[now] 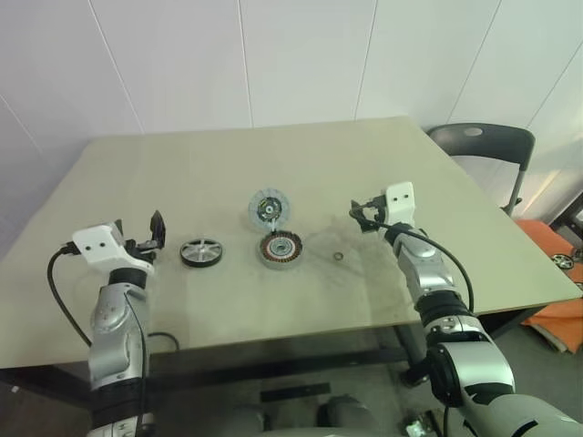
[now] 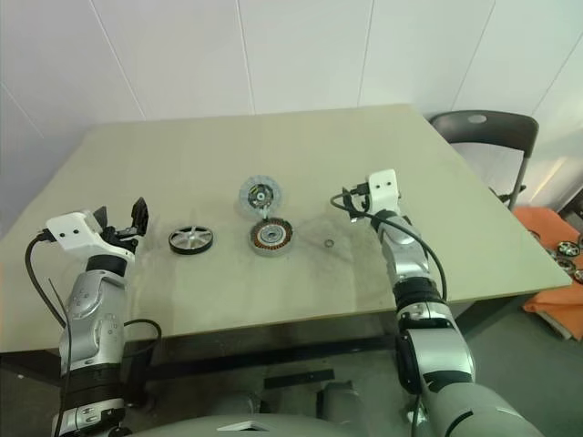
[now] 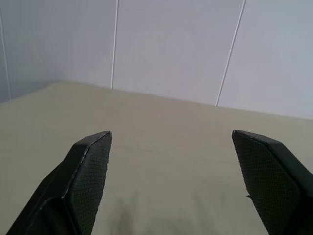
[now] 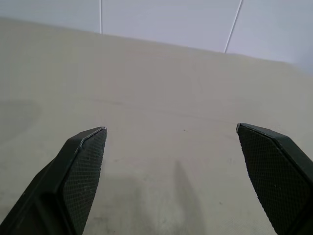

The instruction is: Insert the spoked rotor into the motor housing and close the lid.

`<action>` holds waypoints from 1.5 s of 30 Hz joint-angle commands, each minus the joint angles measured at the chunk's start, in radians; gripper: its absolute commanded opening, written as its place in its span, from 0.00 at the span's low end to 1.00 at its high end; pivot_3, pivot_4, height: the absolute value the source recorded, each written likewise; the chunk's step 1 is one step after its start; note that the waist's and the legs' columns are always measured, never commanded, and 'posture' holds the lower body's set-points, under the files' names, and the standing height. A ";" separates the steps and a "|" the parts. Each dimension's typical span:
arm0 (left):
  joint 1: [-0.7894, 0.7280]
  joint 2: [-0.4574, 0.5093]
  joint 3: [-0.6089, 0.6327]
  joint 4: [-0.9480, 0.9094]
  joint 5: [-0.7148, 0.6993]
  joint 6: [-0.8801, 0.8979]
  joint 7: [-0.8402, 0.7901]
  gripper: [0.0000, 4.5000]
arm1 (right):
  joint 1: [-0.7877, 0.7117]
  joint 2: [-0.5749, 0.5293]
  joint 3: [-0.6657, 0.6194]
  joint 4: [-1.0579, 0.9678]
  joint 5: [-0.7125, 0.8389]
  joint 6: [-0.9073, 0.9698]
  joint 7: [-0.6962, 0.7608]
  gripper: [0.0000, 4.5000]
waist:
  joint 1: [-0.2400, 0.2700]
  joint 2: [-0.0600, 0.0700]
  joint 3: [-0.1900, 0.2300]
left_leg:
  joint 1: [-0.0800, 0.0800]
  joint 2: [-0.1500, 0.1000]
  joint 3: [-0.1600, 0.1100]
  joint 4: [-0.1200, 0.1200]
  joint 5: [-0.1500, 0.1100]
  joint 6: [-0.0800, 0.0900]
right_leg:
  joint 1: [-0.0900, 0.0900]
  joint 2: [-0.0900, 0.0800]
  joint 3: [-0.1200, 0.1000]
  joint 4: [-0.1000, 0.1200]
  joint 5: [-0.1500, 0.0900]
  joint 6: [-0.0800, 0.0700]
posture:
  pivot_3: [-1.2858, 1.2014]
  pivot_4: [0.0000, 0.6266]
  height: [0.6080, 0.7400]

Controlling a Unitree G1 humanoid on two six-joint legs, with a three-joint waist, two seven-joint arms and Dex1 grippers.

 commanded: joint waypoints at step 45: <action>0.055 0.051 0.053 -0.114 -0.022 0.032 0.028 0.93 | -0.013 -0.031 -0.022 -0.052 -0.008 0.002 -0.008 0.99 | 0.000 0.000 0.000 | 0.000 0.000 0.001 0.000 0.000 0.000 | 0.000 0.000 0.001 -0.001 0.000 0.000 | 0.52 0.00 1.00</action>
